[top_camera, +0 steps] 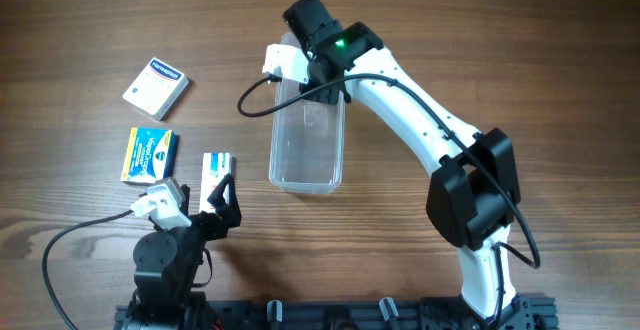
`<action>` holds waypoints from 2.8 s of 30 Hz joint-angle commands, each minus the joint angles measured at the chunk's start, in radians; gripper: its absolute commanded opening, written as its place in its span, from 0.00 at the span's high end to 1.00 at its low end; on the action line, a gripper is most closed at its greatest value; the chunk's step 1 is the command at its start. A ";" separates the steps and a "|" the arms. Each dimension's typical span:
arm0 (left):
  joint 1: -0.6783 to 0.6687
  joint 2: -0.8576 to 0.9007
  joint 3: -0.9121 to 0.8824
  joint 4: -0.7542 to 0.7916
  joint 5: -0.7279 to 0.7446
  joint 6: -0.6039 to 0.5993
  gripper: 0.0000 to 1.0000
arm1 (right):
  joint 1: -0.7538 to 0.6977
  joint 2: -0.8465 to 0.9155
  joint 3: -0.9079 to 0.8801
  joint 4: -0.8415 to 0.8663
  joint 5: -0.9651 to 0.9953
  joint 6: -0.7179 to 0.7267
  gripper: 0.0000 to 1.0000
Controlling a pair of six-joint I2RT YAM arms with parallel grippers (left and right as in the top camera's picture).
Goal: Pack container
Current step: 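Lift the bottle with the right gripper over the clear container, then lower the bottle into the container and open the right gripper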
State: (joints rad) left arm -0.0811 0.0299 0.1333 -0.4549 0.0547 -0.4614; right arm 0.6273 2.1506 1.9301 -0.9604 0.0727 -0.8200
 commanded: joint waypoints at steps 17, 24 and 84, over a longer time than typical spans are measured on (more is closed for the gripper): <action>0.007 -0.003 -0.002 0.003 0.008 0.012 0.00 | 0.051 -0.148 0.023 -0.326 -0.277 0.324 0.96; 0.007 -0.003 -0.002 0.003 0.008 0.012 0.00 | 0.112 -0.145 -0.014 -0.325 -0.203 0.296 0.96; 0.007 -0.003 -0.002 0.003 0.008 0.012 0.00 | 0.151 -0.145 -0.237 -0.229 -0.230 0.248 0.46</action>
State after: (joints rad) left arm -0.0811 0.0299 0.1333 -0.4549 0.0547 -0.4614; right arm 0.7696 2.0212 1.7031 -1.1862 -0.1349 -0.5766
